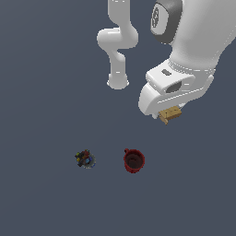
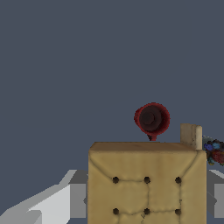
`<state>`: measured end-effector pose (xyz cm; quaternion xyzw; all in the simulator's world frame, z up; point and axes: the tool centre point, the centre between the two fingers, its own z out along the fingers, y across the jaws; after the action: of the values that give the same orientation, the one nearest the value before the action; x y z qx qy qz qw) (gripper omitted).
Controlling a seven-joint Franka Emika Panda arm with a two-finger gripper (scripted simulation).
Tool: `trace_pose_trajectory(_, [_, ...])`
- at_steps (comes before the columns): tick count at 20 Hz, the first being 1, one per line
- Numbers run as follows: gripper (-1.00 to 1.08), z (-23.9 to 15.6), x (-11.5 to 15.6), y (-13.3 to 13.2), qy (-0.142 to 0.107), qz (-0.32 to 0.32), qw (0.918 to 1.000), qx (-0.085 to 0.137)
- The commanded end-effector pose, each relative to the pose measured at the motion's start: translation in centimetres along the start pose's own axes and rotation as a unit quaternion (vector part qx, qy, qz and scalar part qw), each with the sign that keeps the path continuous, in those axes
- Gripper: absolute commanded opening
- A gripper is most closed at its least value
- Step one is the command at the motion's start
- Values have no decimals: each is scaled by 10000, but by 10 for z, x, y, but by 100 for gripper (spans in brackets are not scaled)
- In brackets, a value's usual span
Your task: Pick up a designated object from a clutter of objects.
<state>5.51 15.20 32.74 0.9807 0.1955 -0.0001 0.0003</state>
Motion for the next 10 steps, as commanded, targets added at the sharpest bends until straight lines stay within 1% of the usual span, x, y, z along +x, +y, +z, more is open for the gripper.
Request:
trace_pose_trajectory(1, [-100,-15,11,-9,1,4,10000,0])
trace_pose_trajectory(10, [-100,-53,41,-34,1,7,10000,2])
